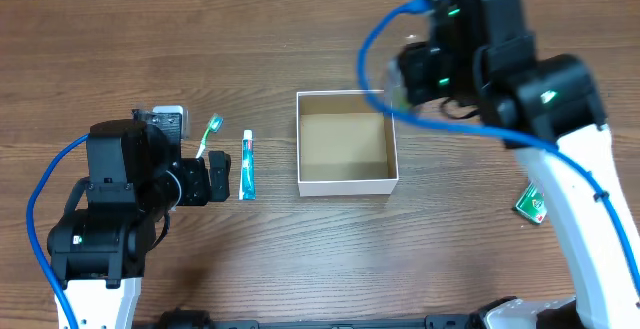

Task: Pack container
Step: 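Carry the soap bottle with the right gripper into the box and release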

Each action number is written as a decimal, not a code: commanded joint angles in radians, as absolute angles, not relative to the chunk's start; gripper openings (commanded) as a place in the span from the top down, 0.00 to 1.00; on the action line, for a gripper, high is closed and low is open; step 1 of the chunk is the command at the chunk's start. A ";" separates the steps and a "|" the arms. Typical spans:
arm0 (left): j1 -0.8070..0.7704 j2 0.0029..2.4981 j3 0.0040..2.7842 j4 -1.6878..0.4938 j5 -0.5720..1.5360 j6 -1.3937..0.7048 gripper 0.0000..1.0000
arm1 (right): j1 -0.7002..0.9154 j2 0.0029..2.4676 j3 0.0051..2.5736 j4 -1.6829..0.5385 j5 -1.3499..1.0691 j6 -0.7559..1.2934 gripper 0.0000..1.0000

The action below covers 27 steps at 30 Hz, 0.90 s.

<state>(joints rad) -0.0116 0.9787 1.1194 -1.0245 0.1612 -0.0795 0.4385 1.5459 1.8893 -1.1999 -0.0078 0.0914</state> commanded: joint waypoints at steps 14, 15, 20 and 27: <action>-0.014 0.982 1.145 -1.020 0.161 -0.091 0.00 | 0.578 1.897 1.904 -1.039 0.070 0.472 0.96; -0.014 0.982 1.145 -1.020 0.161 -0.091 0.00 | 0.578 1.916 1.904 -1.027 0.070 0.472 0.96; -0.014 0.982 1.145 -1.021 0.161 -0.091 0.00 | 0.573 2.000 1.904 -0.950 0.105 0.472 0.96; -0.014 0.982 1.145 -1.024 0.161 -0.090 0.00 | 0.554 2.025 1.904 -0.880 0.158 0.471 0.96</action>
<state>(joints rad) -0.0116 0.9787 1.1194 -1.0252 0.1608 -0.0795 0.5724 2.0384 1.8885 -0.9138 0.1234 0.4568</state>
